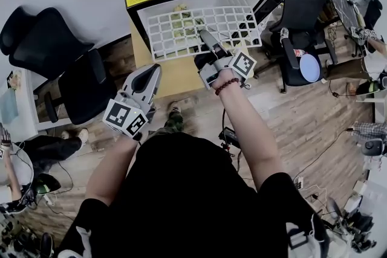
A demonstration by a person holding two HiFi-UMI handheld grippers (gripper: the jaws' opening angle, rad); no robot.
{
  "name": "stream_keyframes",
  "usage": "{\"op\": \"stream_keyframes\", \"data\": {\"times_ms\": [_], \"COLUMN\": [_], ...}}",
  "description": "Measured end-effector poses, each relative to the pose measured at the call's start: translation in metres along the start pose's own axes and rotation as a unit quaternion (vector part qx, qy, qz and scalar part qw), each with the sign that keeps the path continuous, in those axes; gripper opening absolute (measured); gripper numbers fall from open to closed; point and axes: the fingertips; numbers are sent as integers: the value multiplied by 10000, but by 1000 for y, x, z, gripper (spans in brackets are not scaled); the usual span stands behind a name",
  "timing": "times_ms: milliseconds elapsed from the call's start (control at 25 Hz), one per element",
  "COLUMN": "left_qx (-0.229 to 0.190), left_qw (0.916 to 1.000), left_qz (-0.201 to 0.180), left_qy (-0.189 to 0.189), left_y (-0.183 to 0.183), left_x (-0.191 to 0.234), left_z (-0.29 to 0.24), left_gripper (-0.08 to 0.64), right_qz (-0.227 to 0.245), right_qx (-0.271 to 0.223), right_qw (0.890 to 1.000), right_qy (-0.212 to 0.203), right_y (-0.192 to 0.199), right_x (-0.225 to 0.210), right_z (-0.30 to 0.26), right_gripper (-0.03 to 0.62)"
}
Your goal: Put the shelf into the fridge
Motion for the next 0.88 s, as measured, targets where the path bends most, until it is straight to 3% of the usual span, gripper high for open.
{"op": "stream_keyframes", "data": {"times_ms": [440,880], "left_qx": [19,17], "left_qw": [10000,10000], "left_qz": [-31,-2], "left_qy": [-23,-23], "left_y": [4,3], "left_x": [-7,-5], "left_z": [-1,-1], "left_gripper": [20,20], "right_qz": [-143,-288], "right_qx": [38,246], "right_qw": [9999,9991], "right_qy": [-39,187], "right_y": [-4,-9], "right_x": [-4,-6], "right_z": [2,-6], "right_gripper": [35,35]}}
Point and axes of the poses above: the fingertips, and each gripper's own axes: z backward along the fingers, x to its left, y out of its underside, and after that the axes turned 10 degrees about -y, right-handed
